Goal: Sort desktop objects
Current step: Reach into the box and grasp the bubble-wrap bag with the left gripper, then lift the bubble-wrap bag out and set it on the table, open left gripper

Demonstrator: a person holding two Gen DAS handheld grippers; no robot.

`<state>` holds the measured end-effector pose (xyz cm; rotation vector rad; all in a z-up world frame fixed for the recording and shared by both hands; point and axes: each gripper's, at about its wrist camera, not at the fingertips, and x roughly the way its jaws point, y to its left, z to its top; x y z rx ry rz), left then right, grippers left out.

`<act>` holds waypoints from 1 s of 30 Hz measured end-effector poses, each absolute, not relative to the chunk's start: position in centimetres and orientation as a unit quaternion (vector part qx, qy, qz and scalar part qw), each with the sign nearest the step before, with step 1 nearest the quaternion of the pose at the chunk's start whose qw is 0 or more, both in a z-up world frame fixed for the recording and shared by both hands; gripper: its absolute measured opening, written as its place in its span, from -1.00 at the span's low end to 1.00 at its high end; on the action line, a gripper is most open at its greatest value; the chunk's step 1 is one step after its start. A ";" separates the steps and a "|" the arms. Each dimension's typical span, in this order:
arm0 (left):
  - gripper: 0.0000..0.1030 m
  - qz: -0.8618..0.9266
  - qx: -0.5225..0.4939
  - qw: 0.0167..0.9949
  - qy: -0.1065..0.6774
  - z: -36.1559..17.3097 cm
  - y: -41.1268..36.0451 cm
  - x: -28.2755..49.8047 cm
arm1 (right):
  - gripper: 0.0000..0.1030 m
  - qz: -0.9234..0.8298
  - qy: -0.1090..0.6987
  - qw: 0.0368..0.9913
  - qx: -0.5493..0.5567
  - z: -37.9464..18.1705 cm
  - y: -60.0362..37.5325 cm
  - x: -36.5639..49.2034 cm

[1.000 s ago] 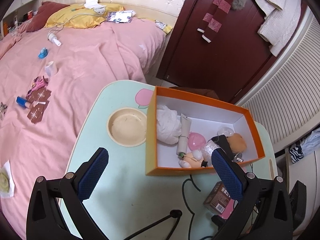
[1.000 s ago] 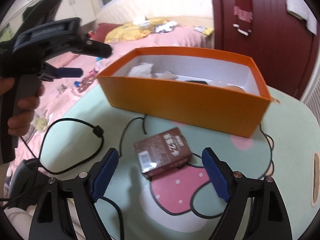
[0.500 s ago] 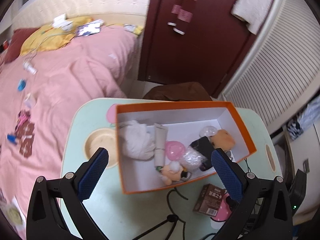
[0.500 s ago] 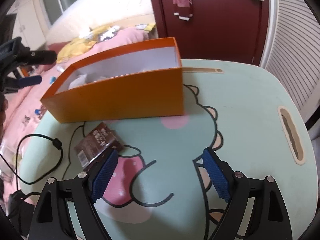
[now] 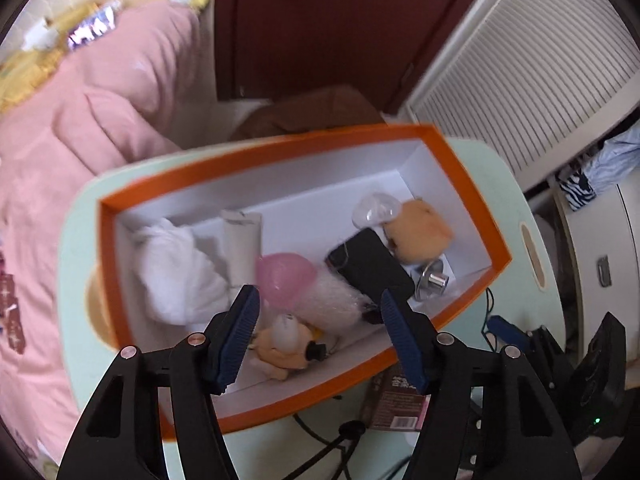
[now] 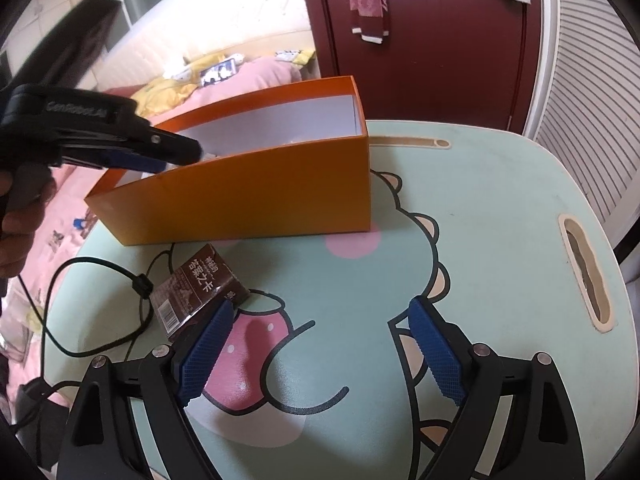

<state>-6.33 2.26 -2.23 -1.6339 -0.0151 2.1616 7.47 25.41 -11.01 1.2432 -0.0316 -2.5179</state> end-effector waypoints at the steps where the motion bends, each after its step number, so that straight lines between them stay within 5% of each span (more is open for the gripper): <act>1: 0.25 0.771 -0.599 0.216 -0.006 -2.7 2.4 -6.6 | 0.74 -0.884 -0.012 0.166 0.436 -11.0 25.4 7.5; 11: -0.27 0.737 -0.628 0.244 -0.053 -4.4 2.3 -7.0 | 0.77 -0.885 -0.017 0.167 0.435 -11.0 25.5 7.6; 30: -0.27 0.809 -0.514 0.269 -0.097 3.0 -1.0 -3.9 | 0.82 -0.886 -0.006 0.168 0.431 -11.3 25.4 7.6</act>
